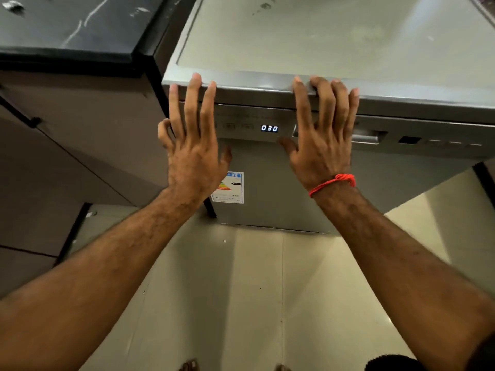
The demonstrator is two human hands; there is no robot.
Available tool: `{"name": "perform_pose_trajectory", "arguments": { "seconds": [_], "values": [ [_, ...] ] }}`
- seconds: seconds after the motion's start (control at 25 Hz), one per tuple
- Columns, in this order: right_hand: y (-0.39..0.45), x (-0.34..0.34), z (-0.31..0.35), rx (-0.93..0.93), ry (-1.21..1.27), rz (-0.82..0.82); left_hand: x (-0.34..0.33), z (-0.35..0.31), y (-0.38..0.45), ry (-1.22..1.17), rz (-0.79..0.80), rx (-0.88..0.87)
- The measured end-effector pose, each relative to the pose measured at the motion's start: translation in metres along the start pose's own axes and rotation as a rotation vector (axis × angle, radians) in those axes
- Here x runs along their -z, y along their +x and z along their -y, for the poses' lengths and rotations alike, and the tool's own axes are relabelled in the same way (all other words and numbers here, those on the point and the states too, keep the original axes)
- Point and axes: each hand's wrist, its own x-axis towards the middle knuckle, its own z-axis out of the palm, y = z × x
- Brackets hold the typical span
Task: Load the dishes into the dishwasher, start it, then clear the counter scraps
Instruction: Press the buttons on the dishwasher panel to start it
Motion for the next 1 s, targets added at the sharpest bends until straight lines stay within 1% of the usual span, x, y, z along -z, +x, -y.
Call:
{"name": "perform_pose_trajectory", "arguments": {
  "seconds": [0.16,0.48,0.76,0.92,1.0],
  "values": [
    [-0.001,-0.012,-0.006,0.016,-0.03,-0.124,-0.001,0.003,0.001,-0.01,-0.022,-0.011],
    [0.0,-0.022,-0.009,0.033,0.0,-0.138,0.002,-0.002,0.006,-0.07,-0.081,0.03],
    [0.001,-0.027,-0.001,-0.006,0.037,-0.244,0.003,-0.01,0.004,-0.058,-0.08,0.074],
    [0.001,-0.022,0.005,-0.038,0.104,-0.235,0.014,-0.007,0.007,-0.093,-0.091,0.077],
    [0.0,-0.008,0.005,-0.059,0.143,-0.198,0.028,-0.008,0.011,-0.086,-0.08,0.077]
  ]
}}
